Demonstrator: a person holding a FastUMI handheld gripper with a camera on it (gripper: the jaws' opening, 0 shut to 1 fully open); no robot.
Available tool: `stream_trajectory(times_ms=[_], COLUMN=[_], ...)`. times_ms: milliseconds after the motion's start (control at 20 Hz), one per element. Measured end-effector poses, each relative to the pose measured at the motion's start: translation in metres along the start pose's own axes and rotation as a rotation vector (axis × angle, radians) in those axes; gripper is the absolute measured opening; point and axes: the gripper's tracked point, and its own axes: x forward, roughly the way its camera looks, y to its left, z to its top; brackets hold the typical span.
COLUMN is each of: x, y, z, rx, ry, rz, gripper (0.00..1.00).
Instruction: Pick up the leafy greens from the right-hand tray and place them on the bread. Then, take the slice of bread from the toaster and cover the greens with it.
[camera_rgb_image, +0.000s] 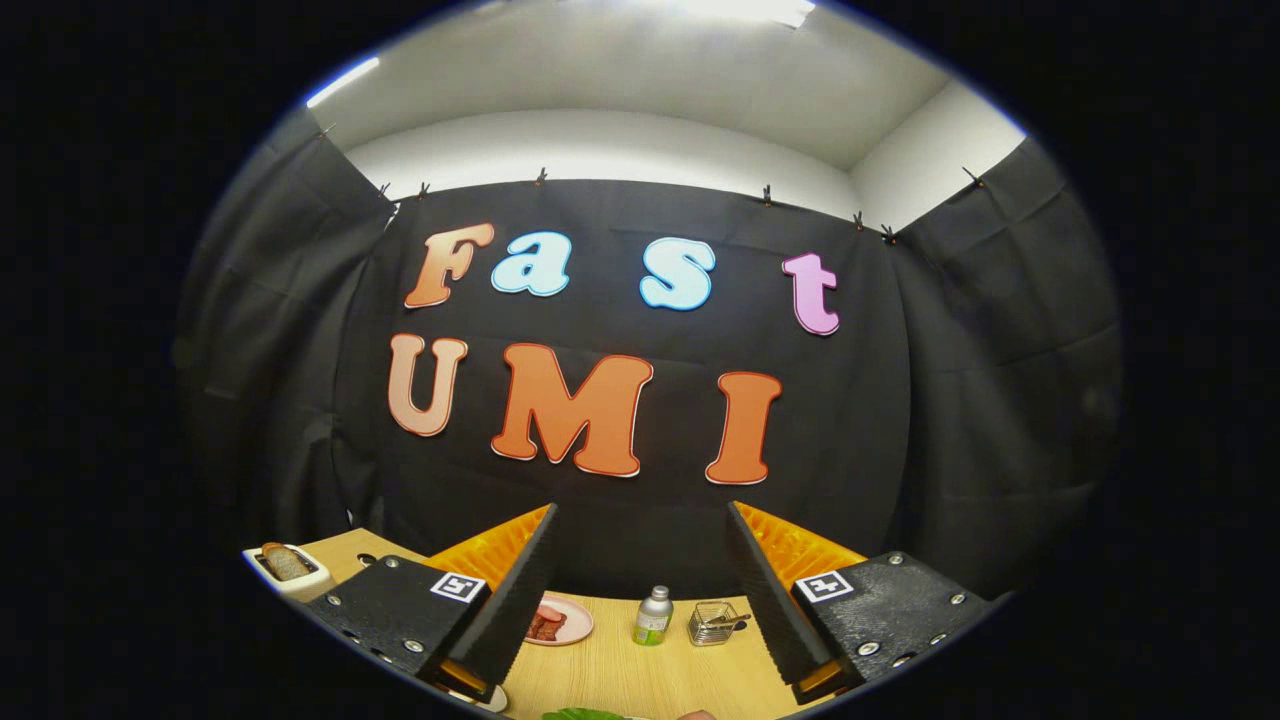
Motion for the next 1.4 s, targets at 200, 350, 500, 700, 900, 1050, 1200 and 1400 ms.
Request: stream_trajectory(times_ms=[200, 350, 500, 700, 900, 1050, 1200, 1400], x=[0.006, 0.002, -0.003, -0.013, -0.027, -0.039, -0.059, -0.082], y=[-0.004, -0.002, 0.005, 0.014, 0.025, 0.032, 0.037, 0.043], z=[-0.043, -0.092, -0.136, -0.204, -0.257, -0.296, -0.341, -0.382], rx=[-0.001, -0.002, 0.008, 0.002, 0.003, -0.026, -0.057, -0.075], ry=[0.092, 0.213, 0.313, 0.483, 0.619, 0.736, 0.875, 1.018], rz=[0.009, 0.04, 0.078, 0.135, 0.189, 0.227, 0.274, 0.328], gripper=[0.97, 0.97, 0.97, 0.97, 0.97, 0.97, 0.96, 0.94])
